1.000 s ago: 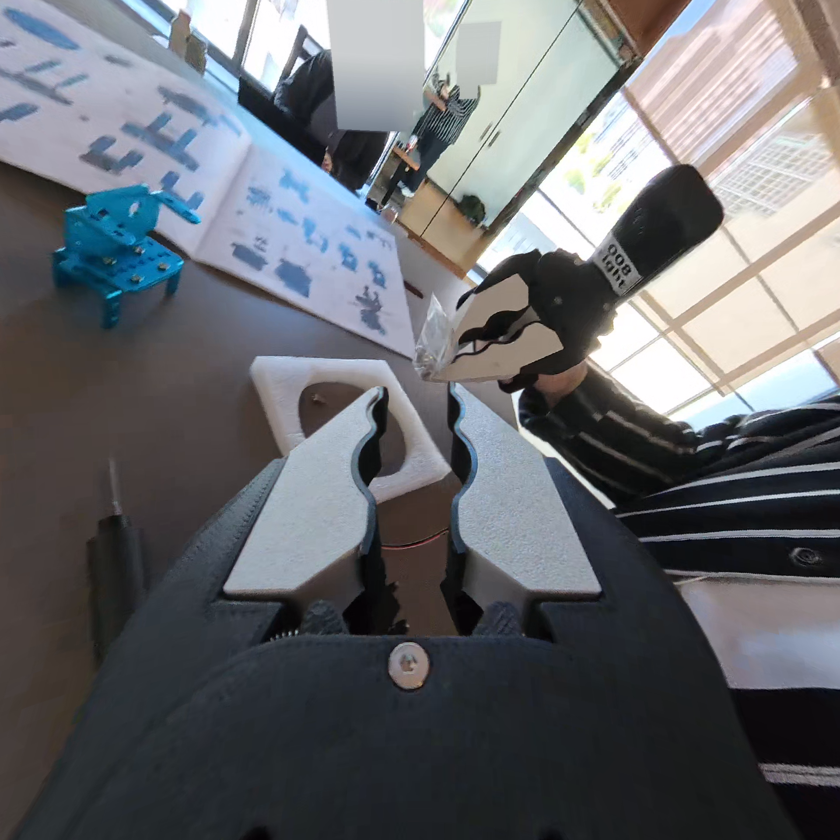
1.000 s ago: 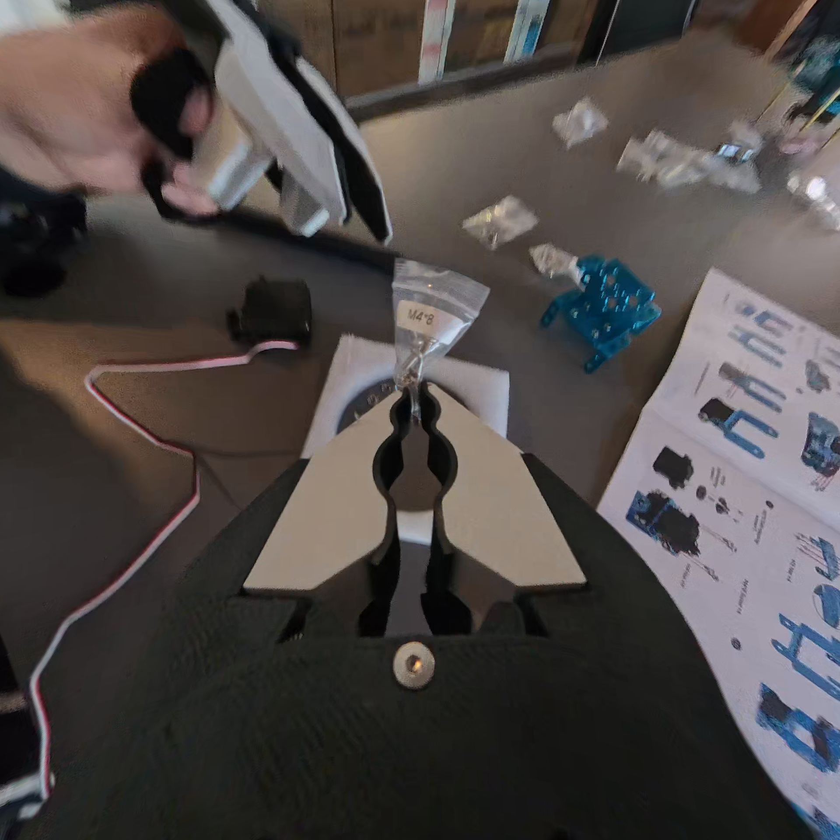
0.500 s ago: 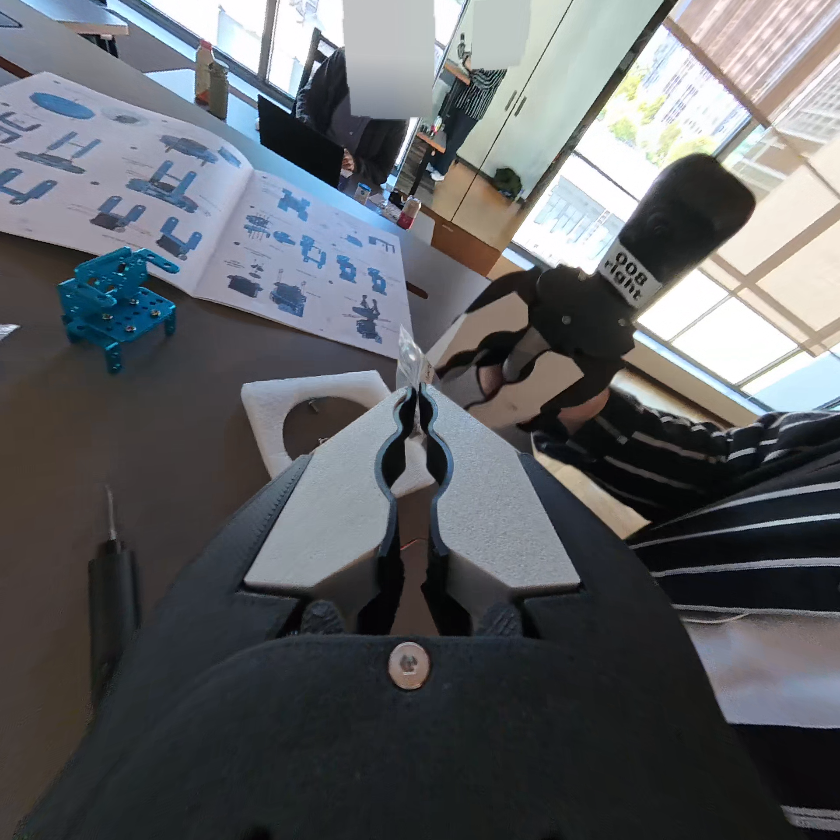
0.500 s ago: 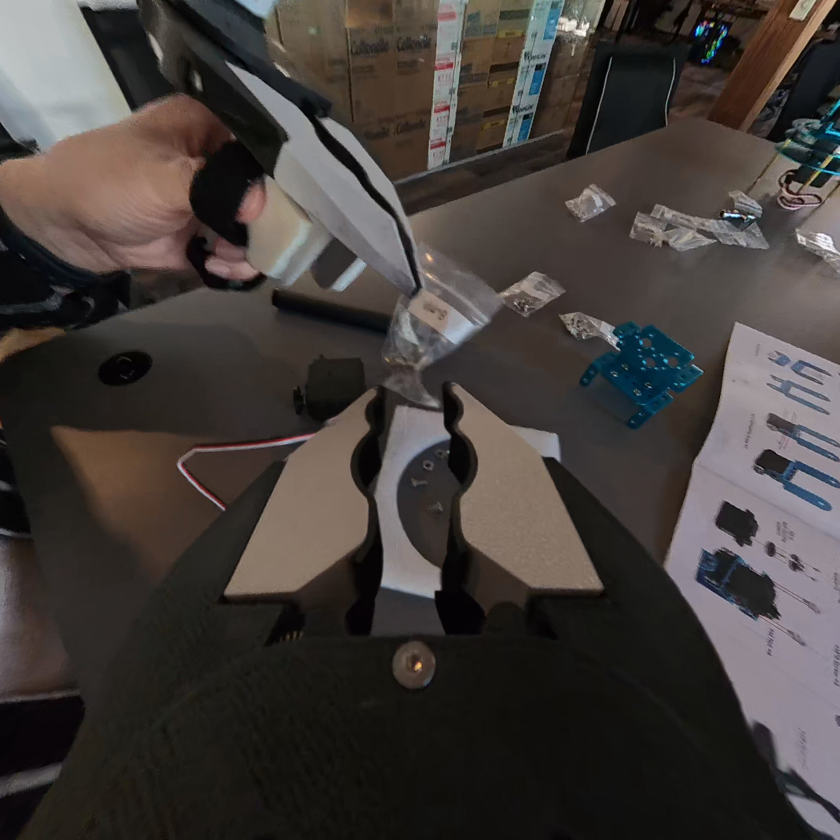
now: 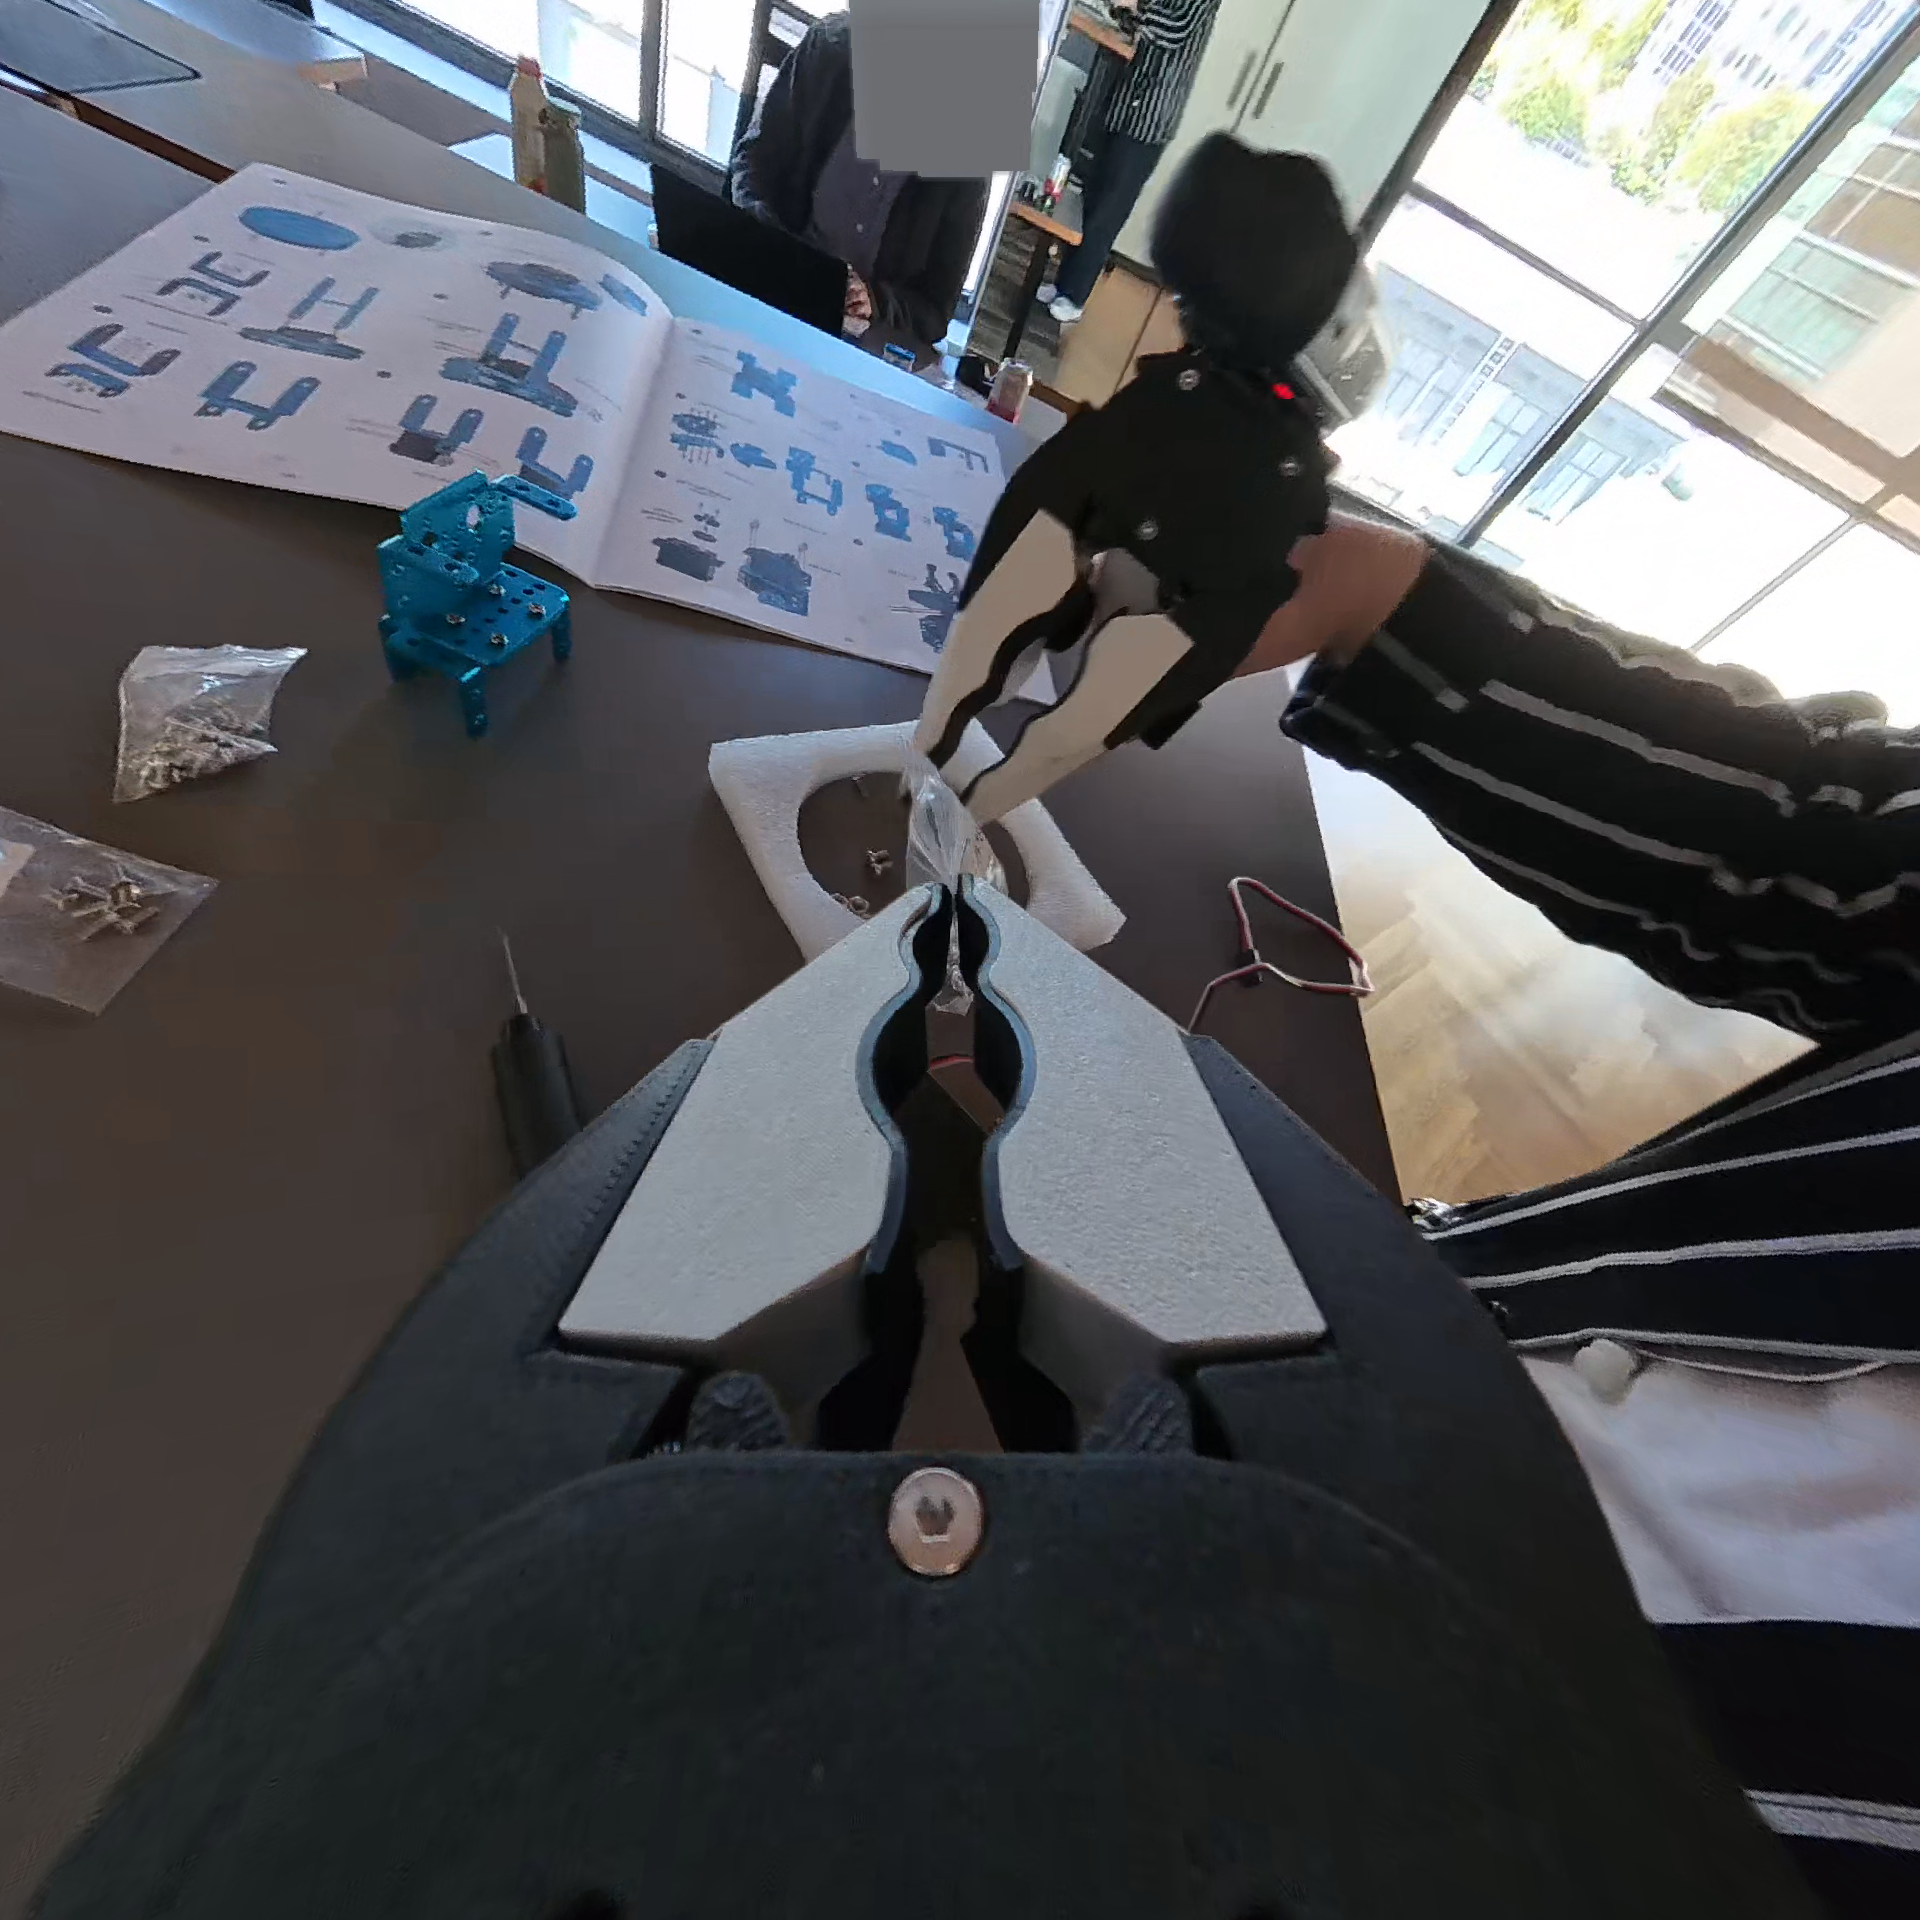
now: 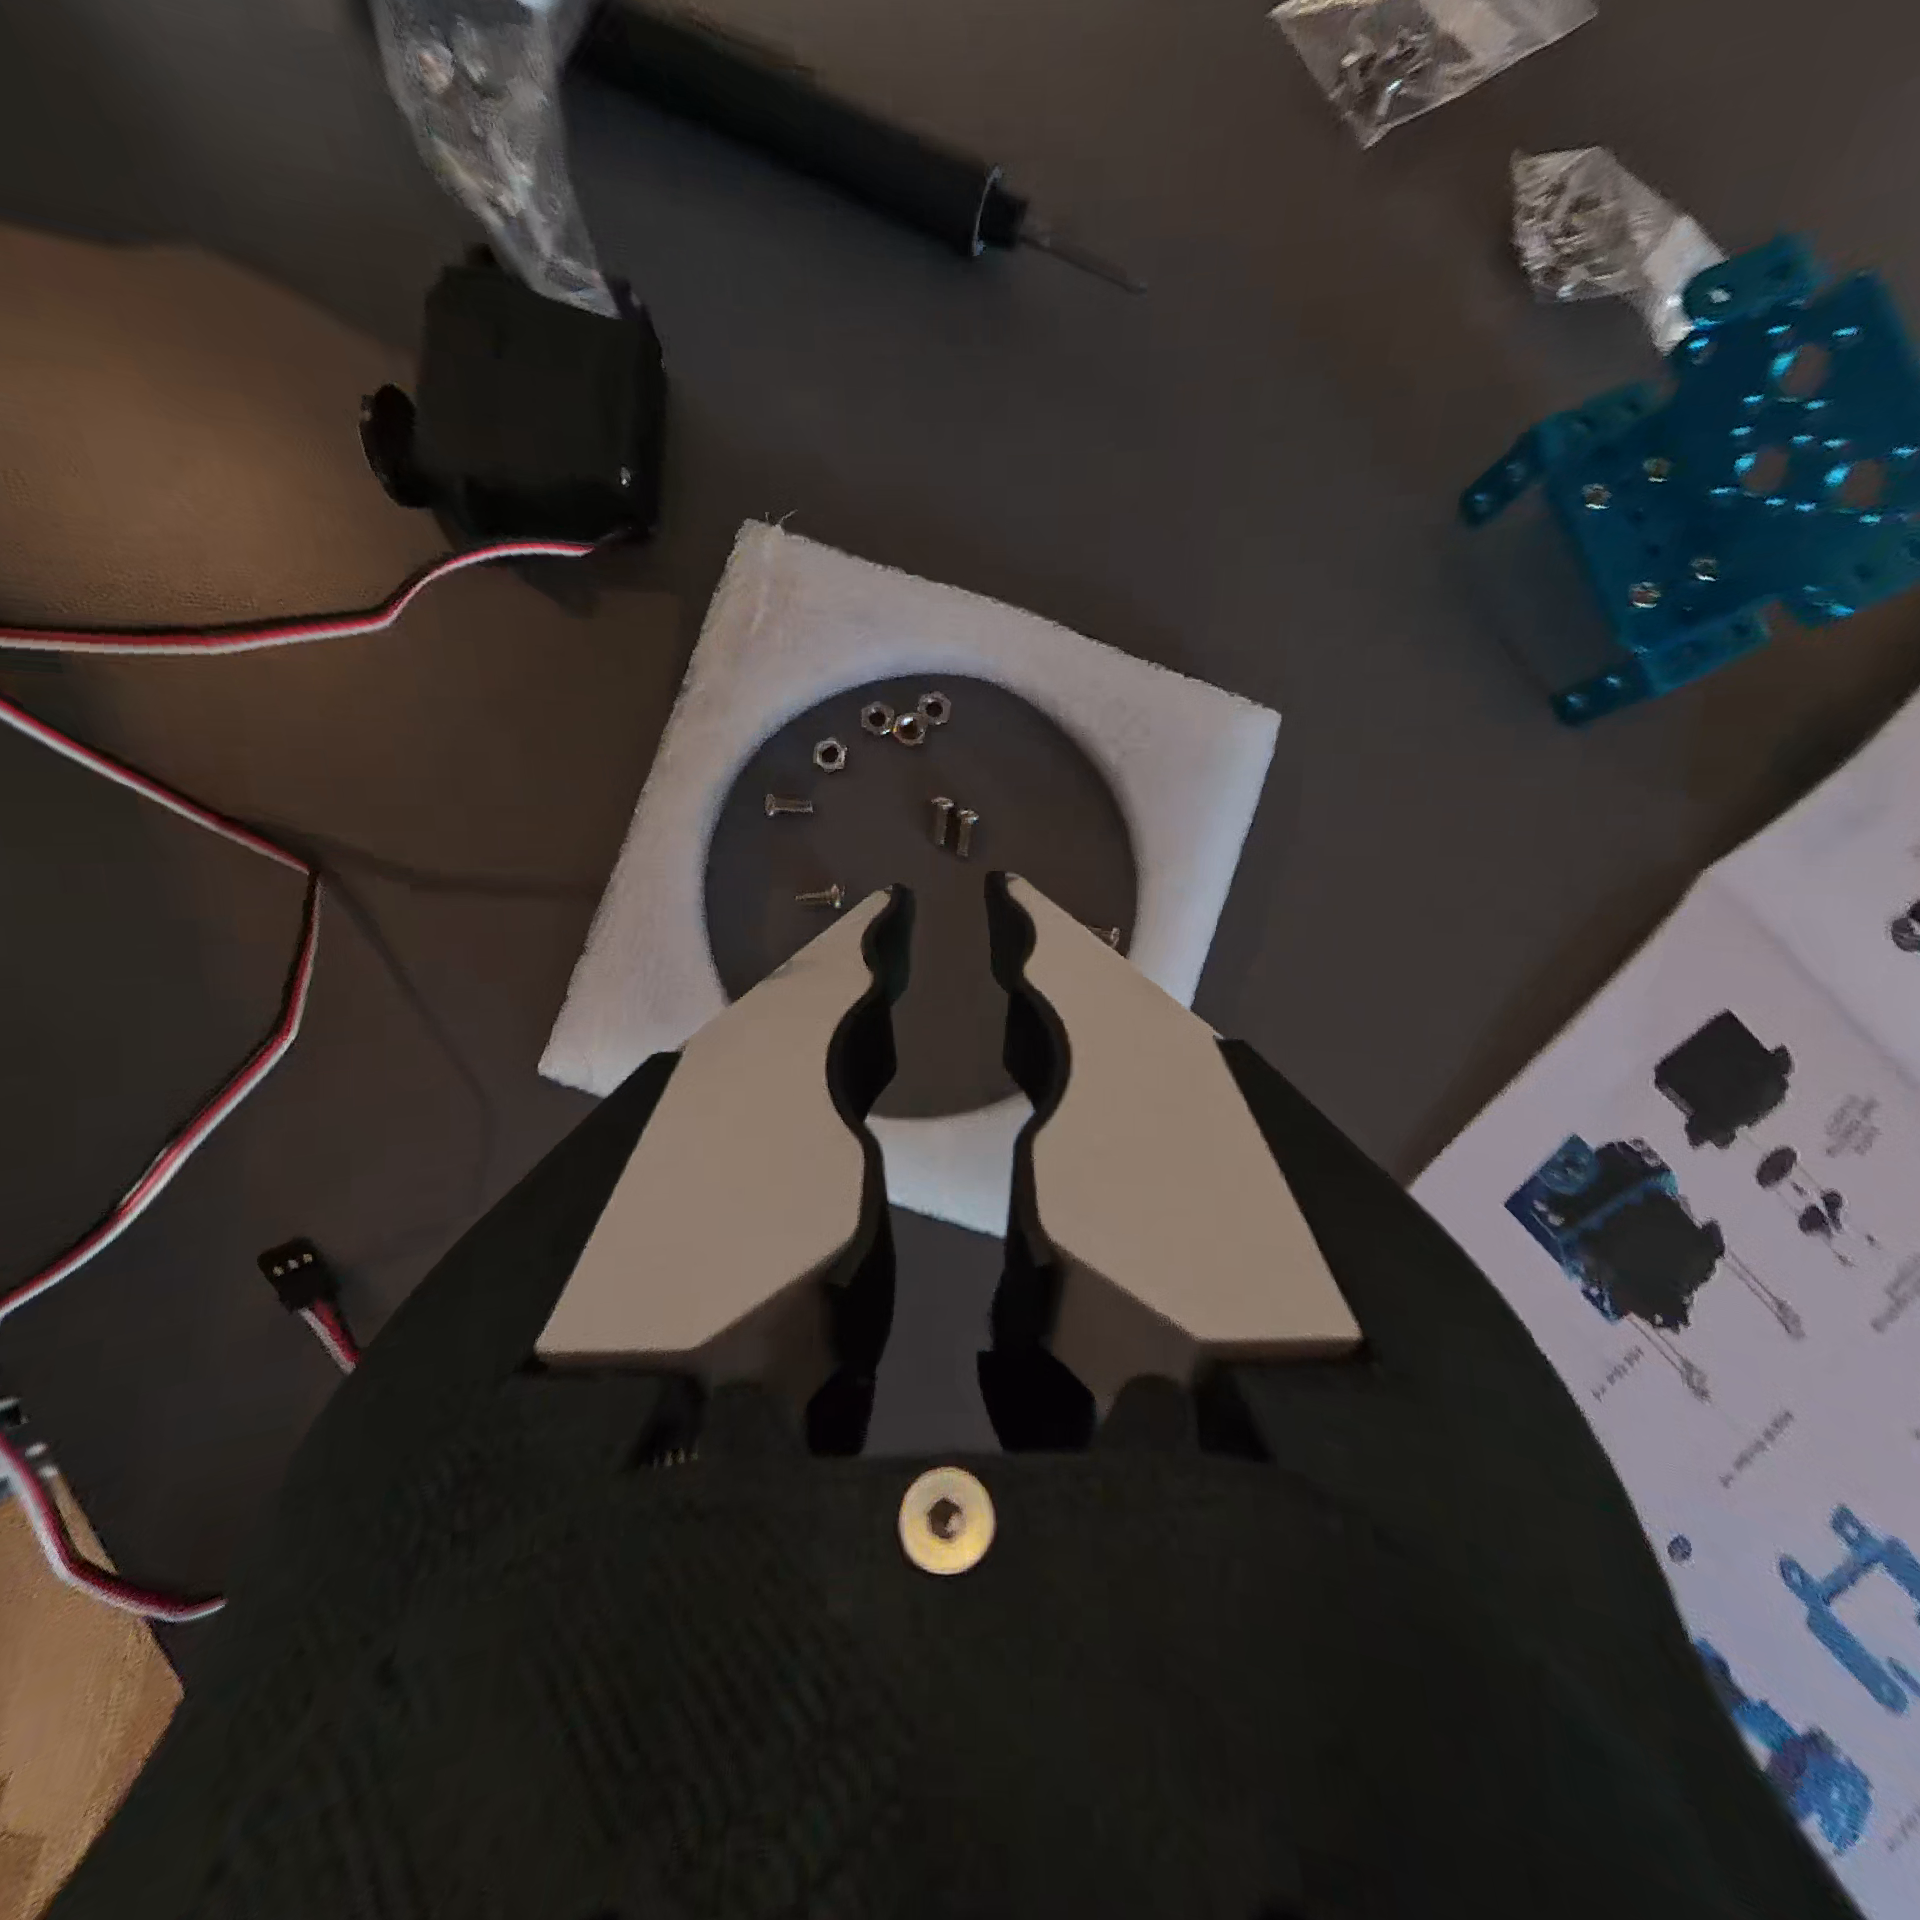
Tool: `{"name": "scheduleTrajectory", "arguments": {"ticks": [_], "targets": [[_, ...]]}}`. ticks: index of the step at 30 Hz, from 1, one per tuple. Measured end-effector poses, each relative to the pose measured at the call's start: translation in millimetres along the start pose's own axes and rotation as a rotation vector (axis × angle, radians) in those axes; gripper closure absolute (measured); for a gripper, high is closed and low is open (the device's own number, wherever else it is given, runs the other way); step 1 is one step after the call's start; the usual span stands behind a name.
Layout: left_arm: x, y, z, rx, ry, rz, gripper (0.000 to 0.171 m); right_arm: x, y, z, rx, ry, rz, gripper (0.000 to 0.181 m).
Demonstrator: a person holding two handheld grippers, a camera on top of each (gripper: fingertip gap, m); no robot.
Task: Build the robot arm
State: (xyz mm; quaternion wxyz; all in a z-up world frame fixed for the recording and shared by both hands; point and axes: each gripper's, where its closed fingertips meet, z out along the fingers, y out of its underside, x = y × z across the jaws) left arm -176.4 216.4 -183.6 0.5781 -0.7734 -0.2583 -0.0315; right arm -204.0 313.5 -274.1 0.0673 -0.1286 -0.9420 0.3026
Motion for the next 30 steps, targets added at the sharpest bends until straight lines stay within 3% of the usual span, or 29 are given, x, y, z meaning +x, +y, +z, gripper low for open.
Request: {"name": "scheduleTrajectory", "arguments": {"ticks": [3, 19, 22, 27, 30], "targets": [[4.7, -0.1, -6.1, 0.002, 0.046, -0.006, 0.171, 6.7, 1.9, 10.0, -0.063, 0.001, 0.003, 0.169], [10.9, 7.7, -11.3, -0.022, 0.161, 0.044, 0.171, 11.6, 3.0, 17.4, -0.079, 0.042, 0.163, 0.178], [11.5, 7.3, -4.5, -0.041, 0.163, 0.049, 0.171, 9.8, -11.1, -7.1, 0.021, 0.077, 0.182, 0.178], [19.3, -1.7, 15.6, -0.081, 0.111, 0.162, 0.171, -26.5, -93.2, -82.6, 0.377, 0.013, 0.105, 0.178], [33.2, -11.3, 28.7, -0.080, 0.077, 0.224, 0.171, -40.0, -109.9, -104.6, 0.421, -0.090, 0.059, 0.178]]}}
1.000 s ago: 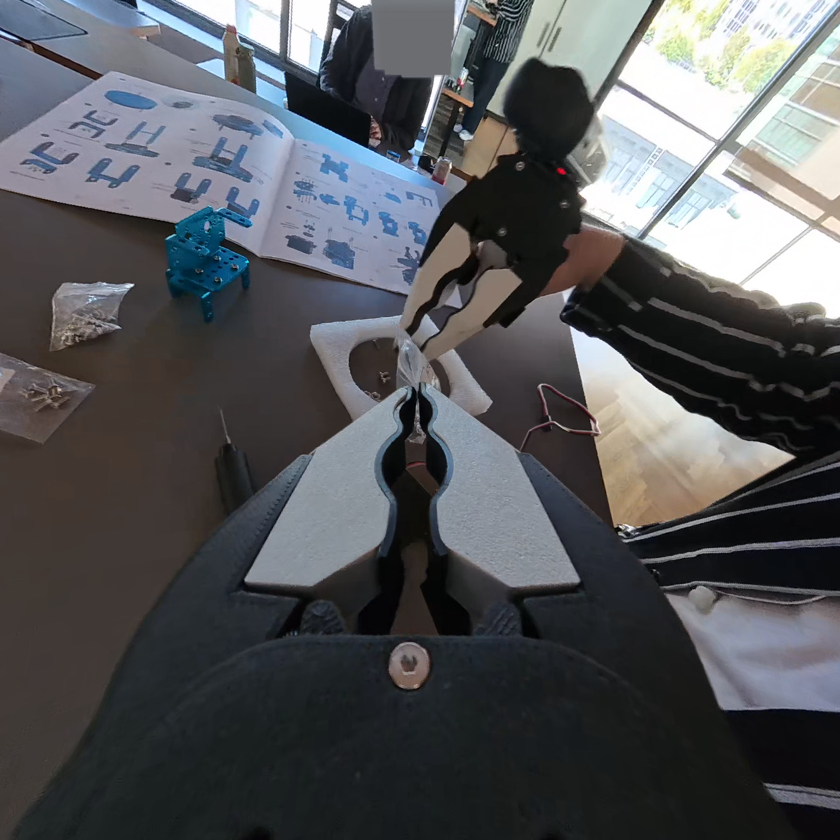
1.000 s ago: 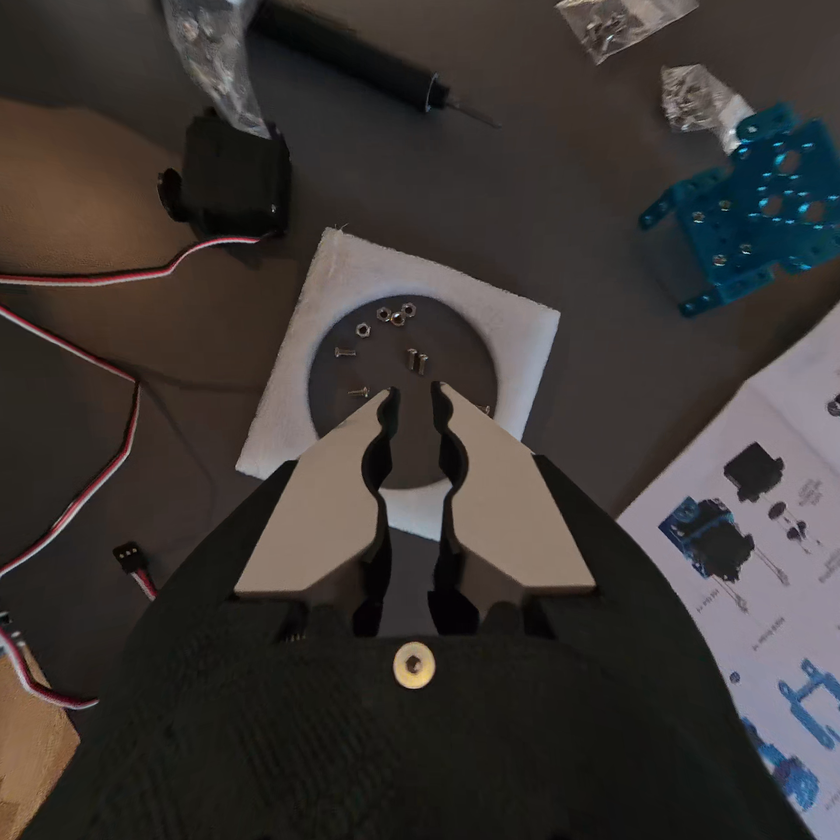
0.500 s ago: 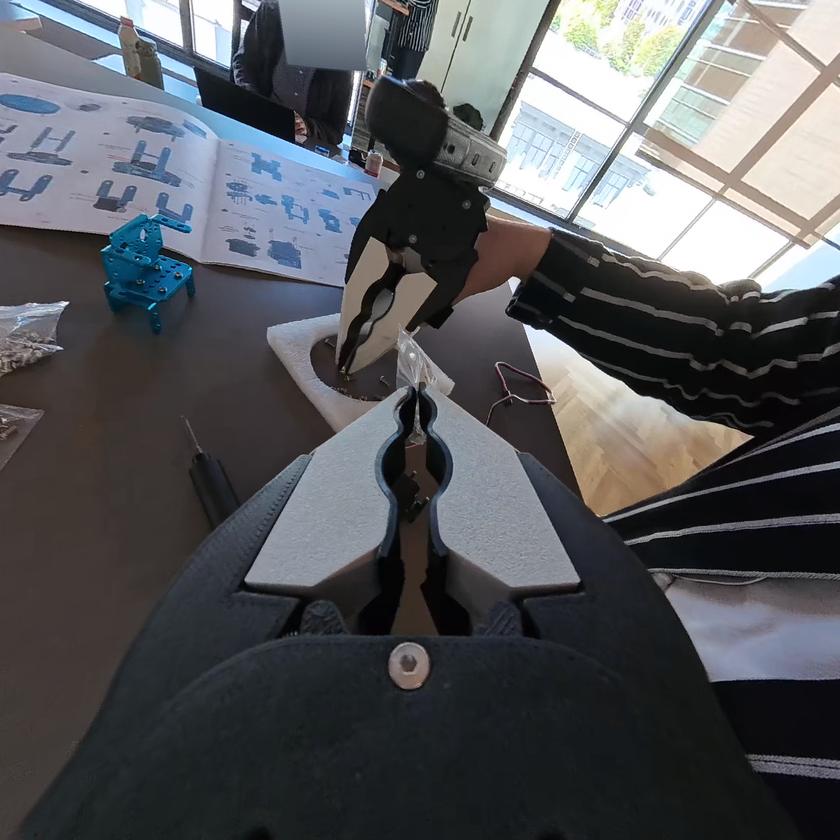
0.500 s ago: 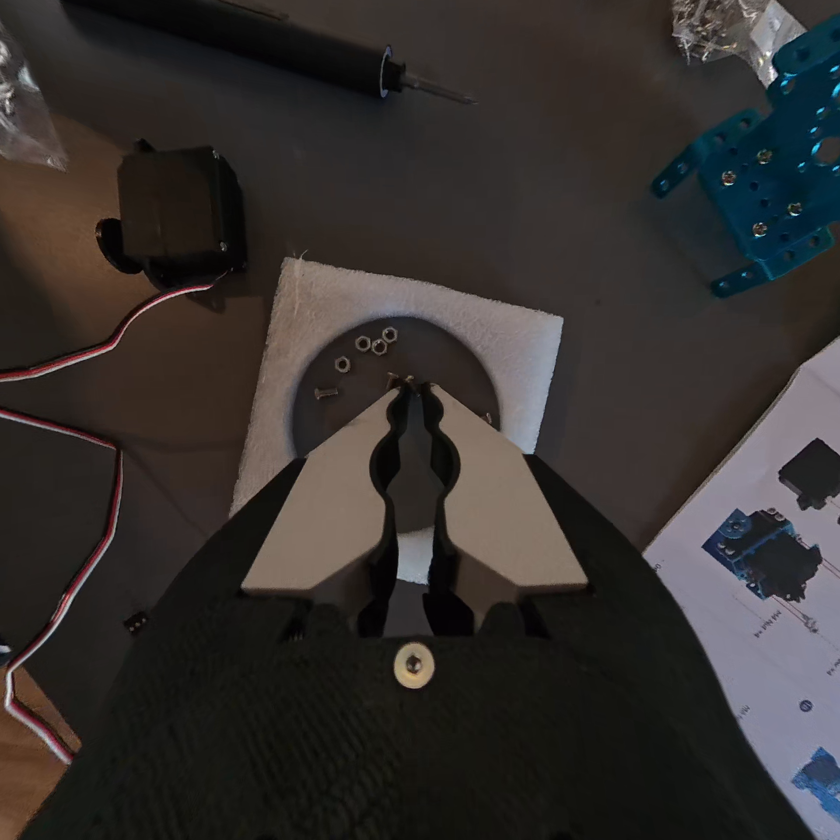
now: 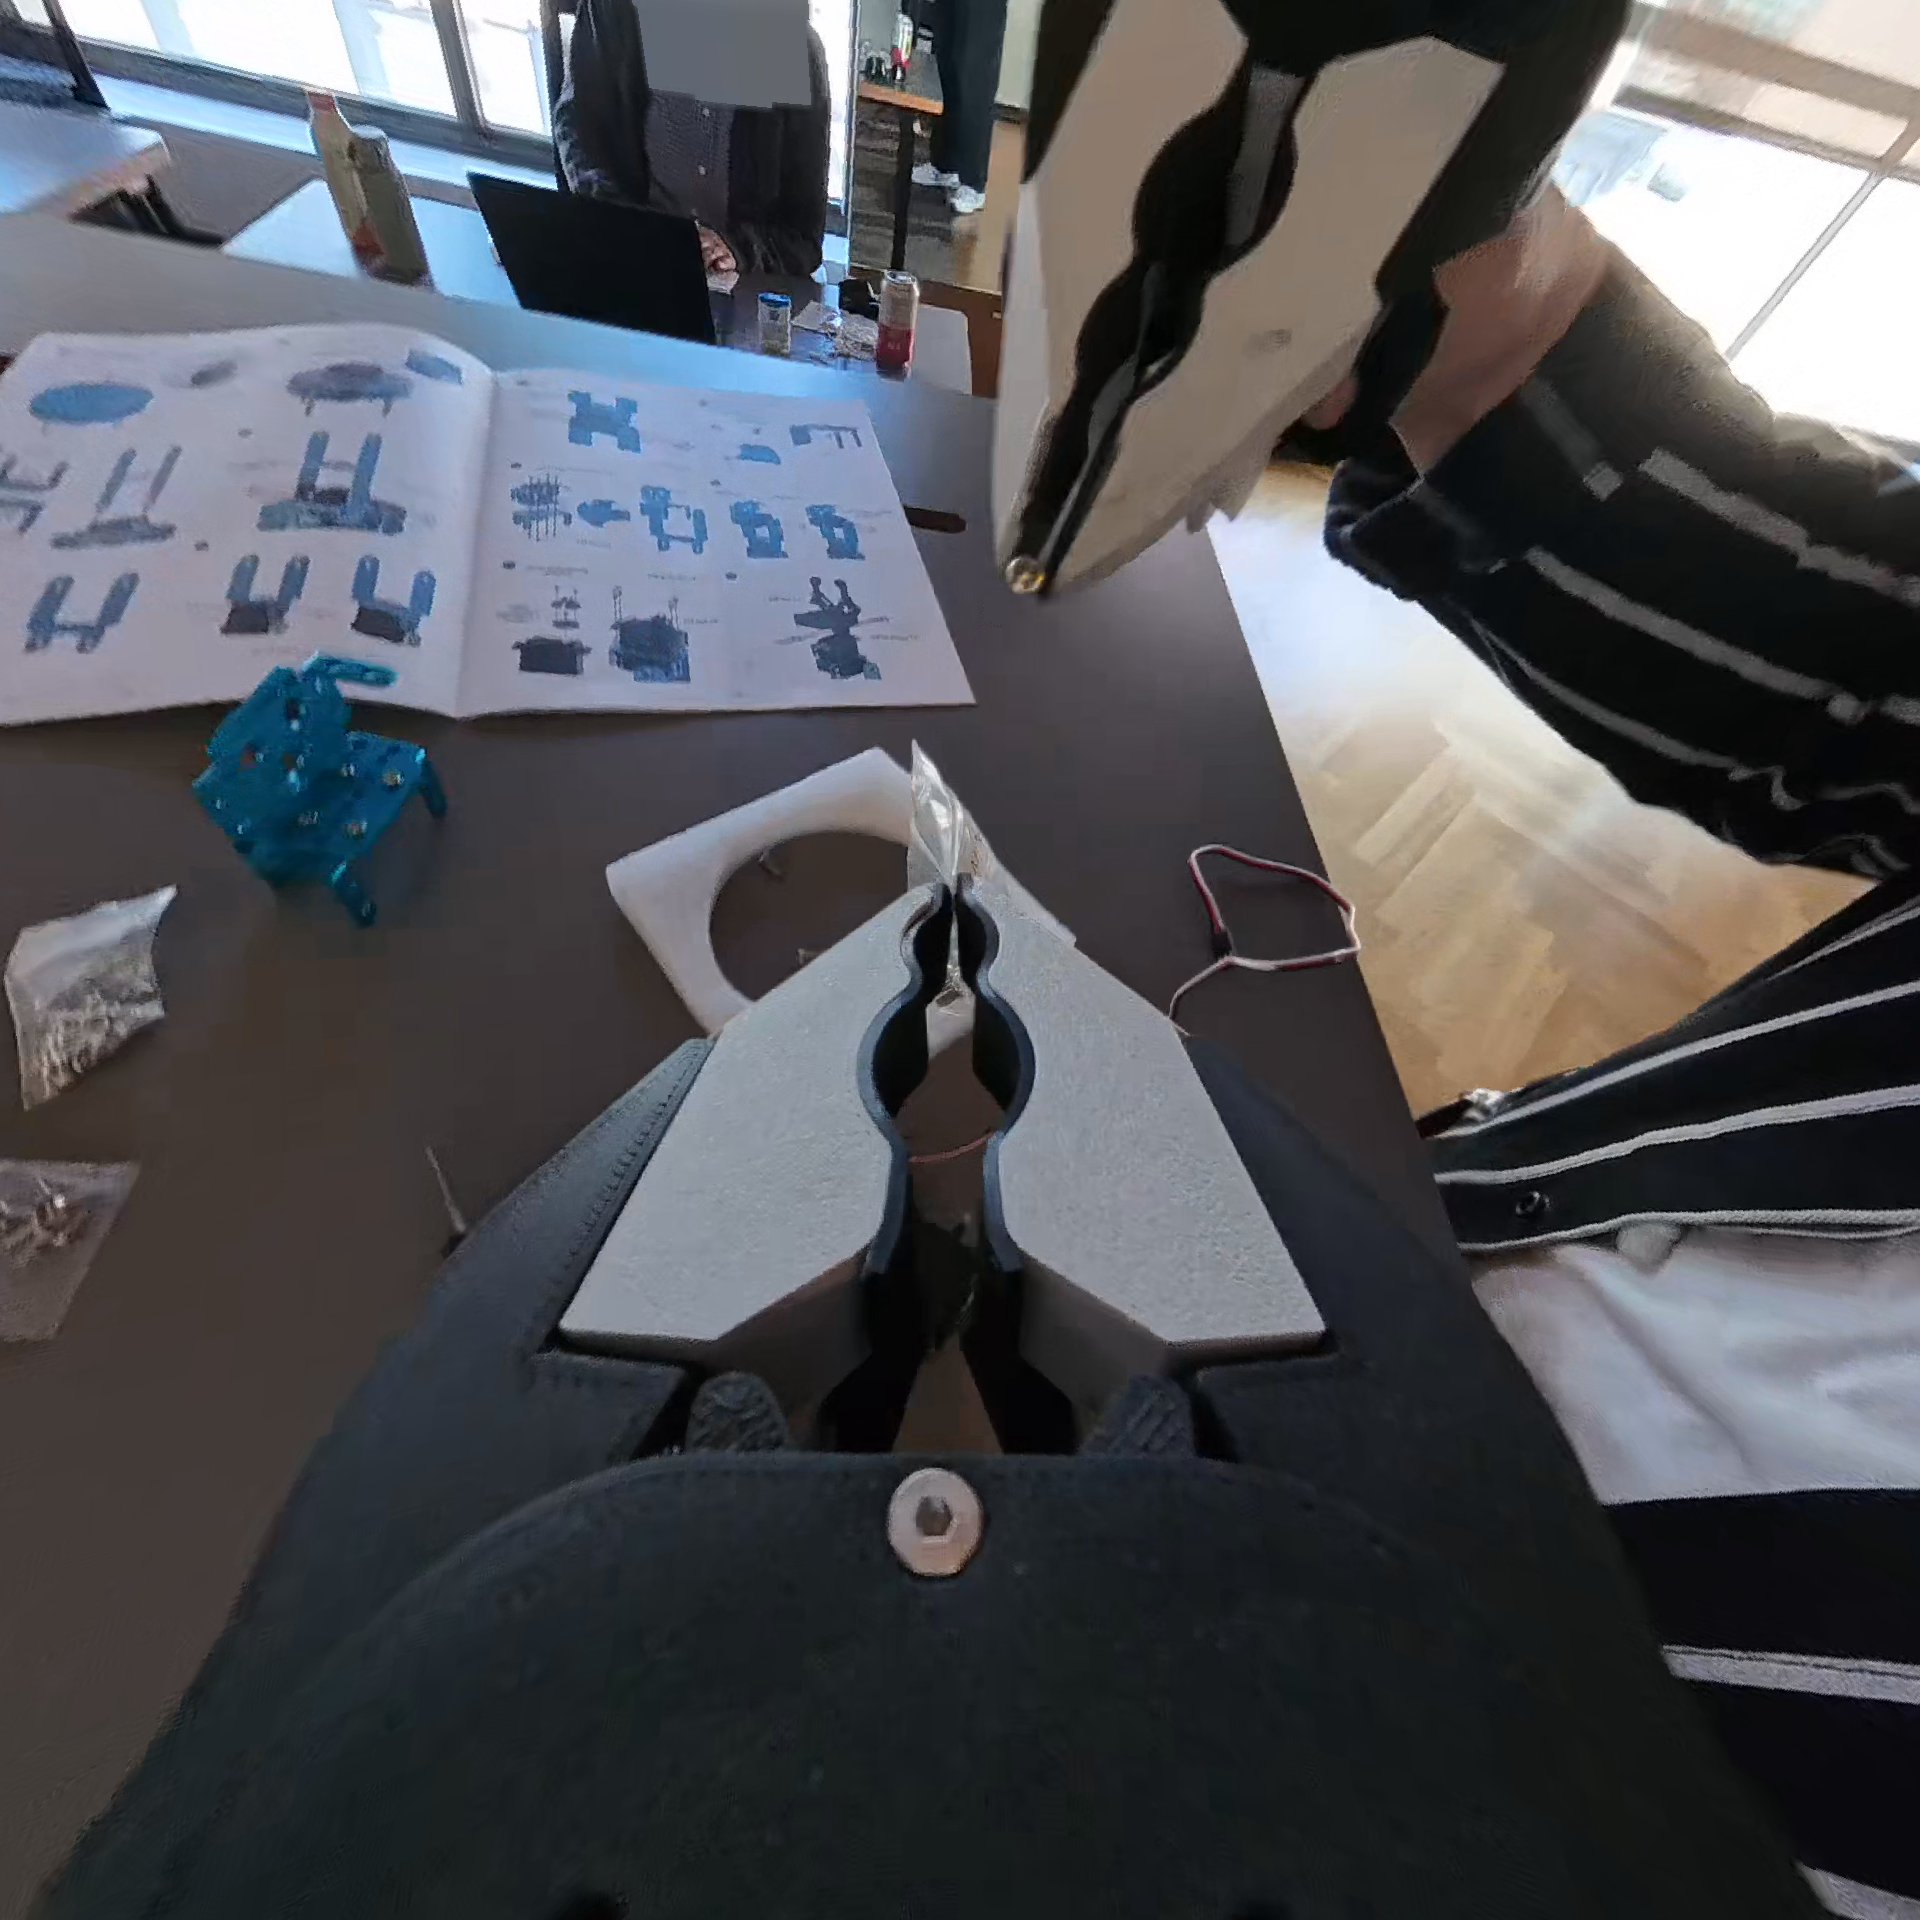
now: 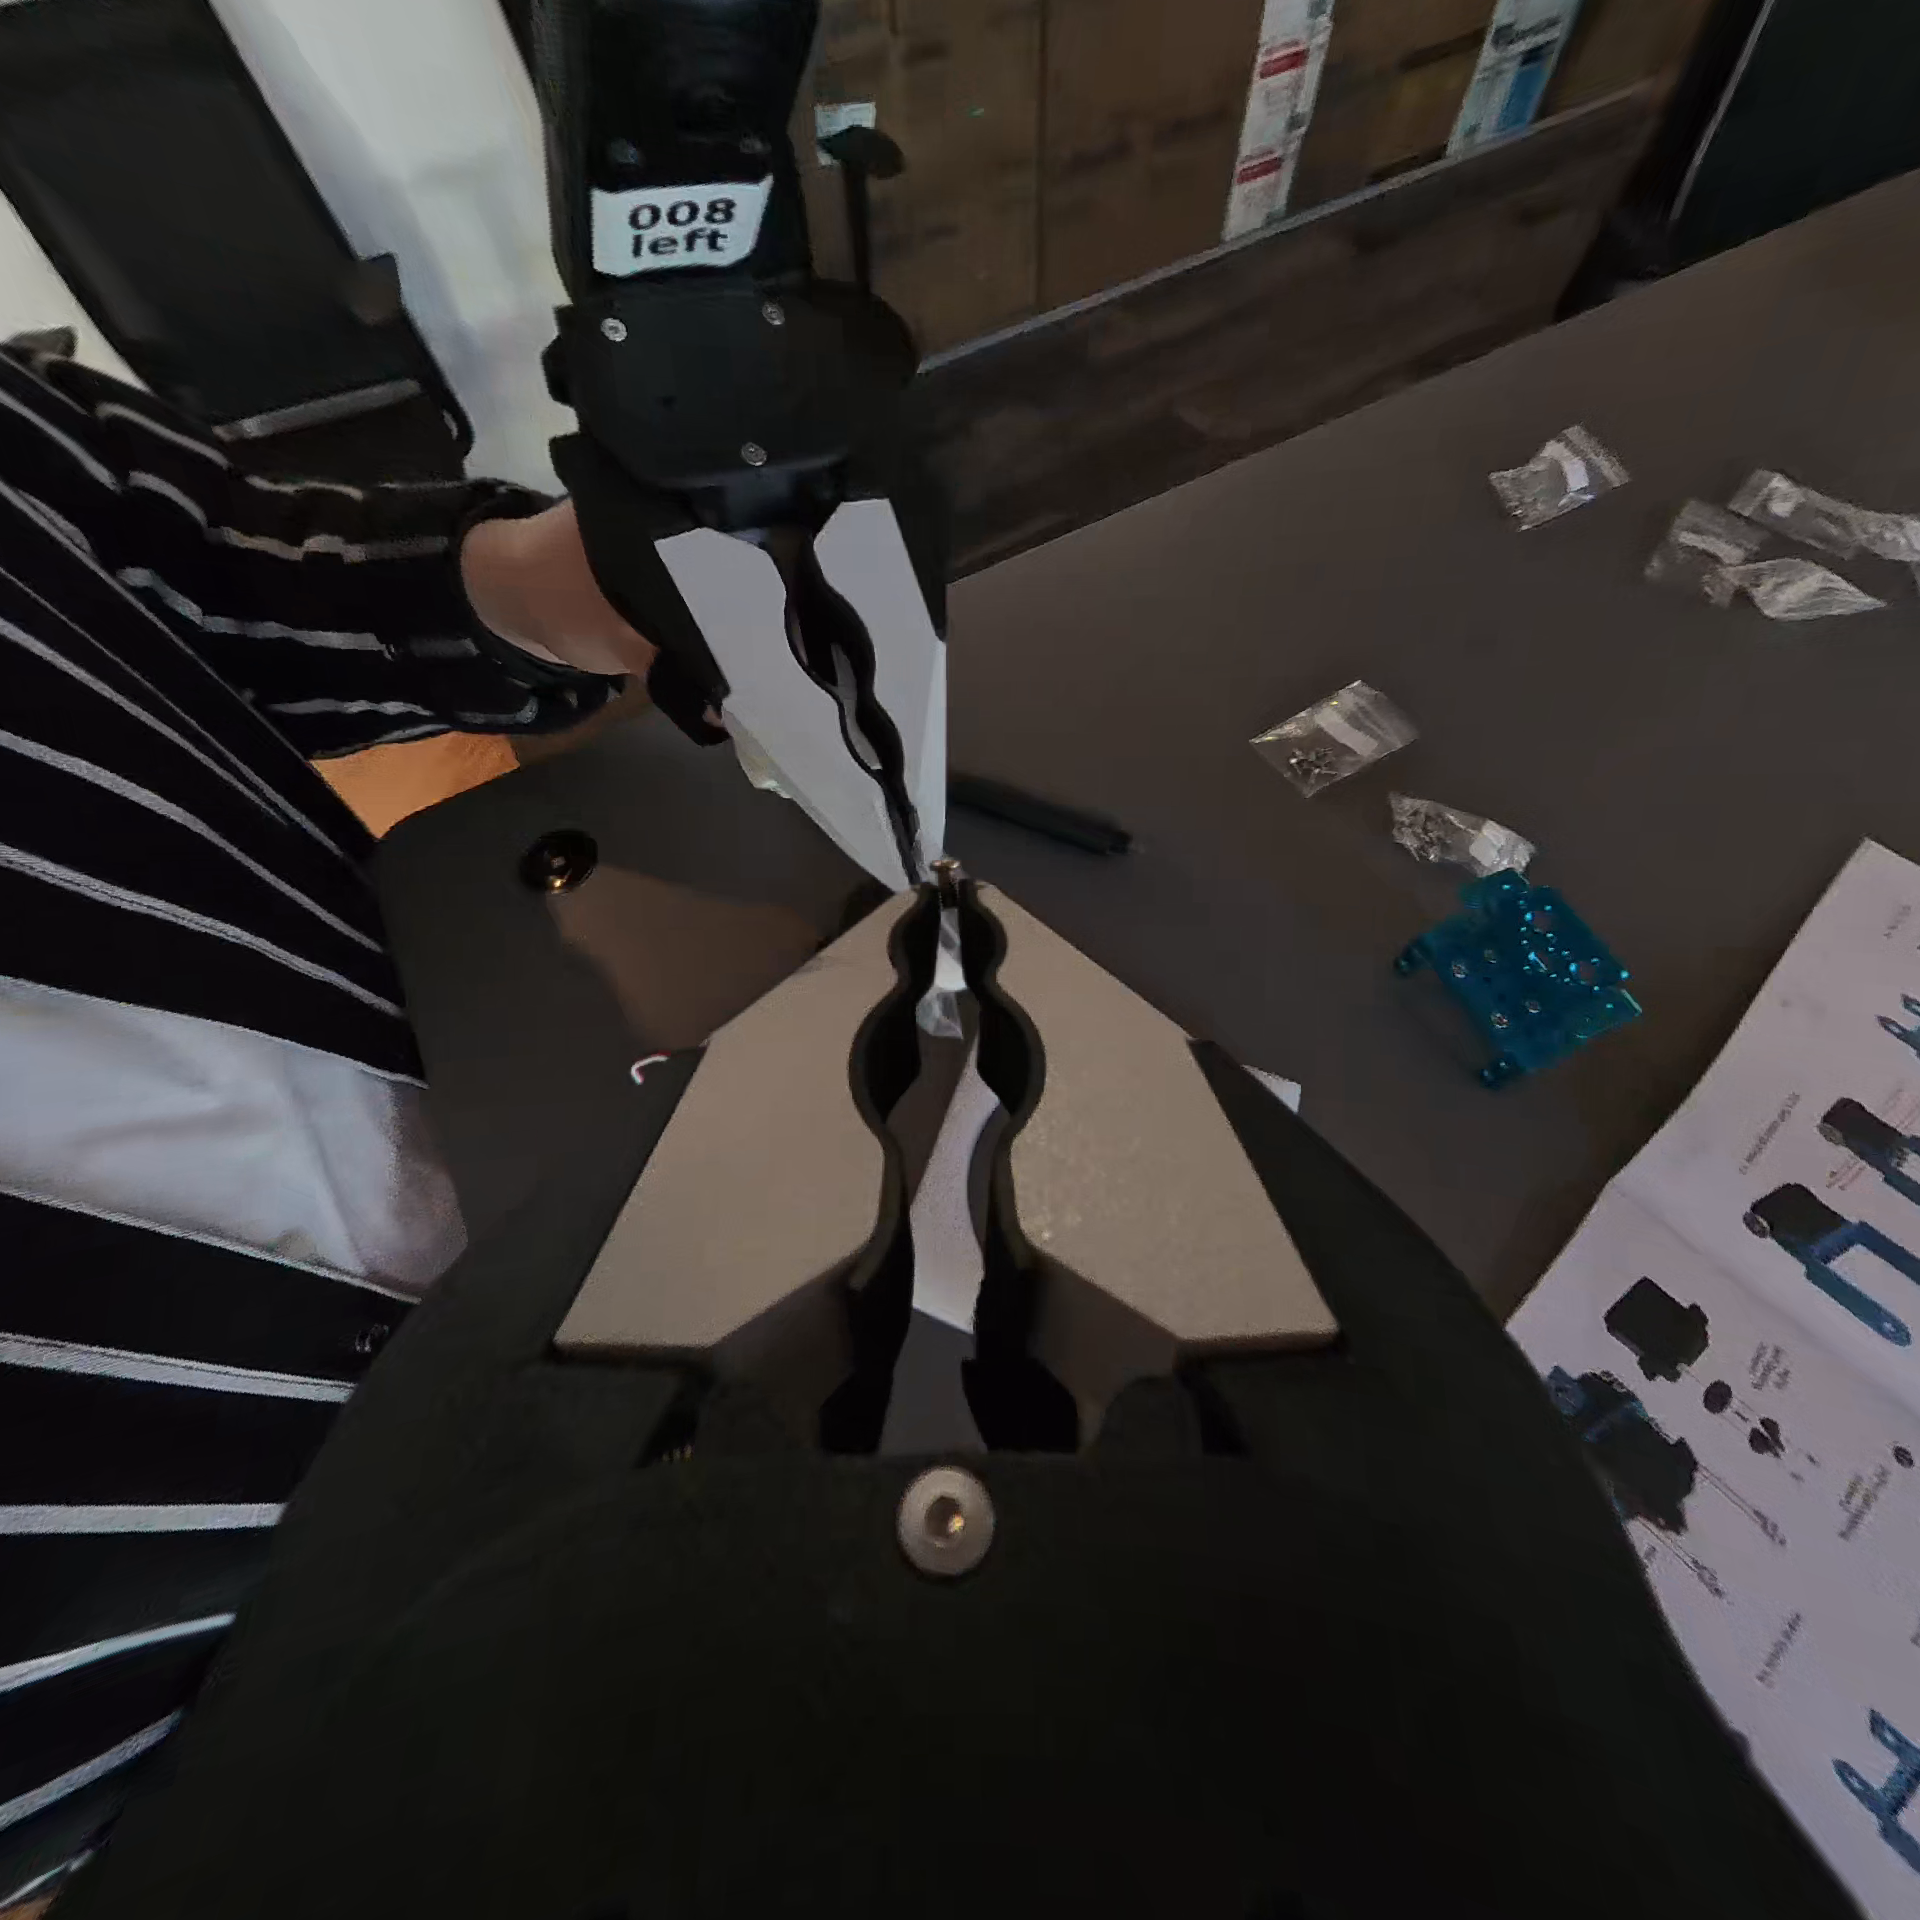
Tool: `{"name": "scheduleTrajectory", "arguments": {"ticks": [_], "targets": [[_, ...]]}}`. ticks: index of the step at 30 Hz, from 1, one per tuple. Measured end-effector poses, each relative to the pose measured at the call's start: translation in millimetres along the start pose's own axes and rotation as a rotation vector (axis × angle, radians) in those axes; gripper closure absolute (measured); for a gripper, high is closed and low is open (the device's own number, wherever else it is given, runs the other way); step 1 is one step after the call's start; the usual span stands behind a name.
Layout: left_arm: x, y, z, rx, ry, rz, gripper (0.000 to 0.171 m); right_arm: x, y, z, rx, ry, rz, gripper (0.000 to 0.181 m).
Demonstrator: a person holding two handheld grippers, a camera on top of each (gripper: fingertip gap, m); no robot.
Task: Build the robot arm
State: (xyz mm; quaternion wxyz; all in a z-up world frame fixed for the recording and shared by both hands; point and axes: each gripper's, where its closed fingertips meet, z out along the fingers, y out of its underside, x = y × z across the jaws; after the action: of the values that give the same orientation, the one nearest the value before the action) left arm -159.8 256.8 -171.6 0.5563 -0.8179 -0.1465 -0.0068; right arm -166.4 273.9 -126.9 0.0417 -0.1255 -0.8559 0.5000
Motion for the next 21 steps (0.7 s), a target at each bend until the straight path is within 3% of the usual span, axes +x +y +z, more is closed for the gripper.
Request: {"name": "scheduleTrajectory", "arguments": {"ticks": [10, 21], "targets": [[28.9, -26.0, 25.8, 0.015, -0.133, 0.200, 0.171, -5.1, 25.8, -13.3, -0.207, -0.142, -0.066, 0.178], [36.4, -17.5, 31.9, -0.064, -0.180, 0.412, 0.171, -18.8, 42.5, -13.8, -0.441, -0.210, -0.200, 0.178]]}}
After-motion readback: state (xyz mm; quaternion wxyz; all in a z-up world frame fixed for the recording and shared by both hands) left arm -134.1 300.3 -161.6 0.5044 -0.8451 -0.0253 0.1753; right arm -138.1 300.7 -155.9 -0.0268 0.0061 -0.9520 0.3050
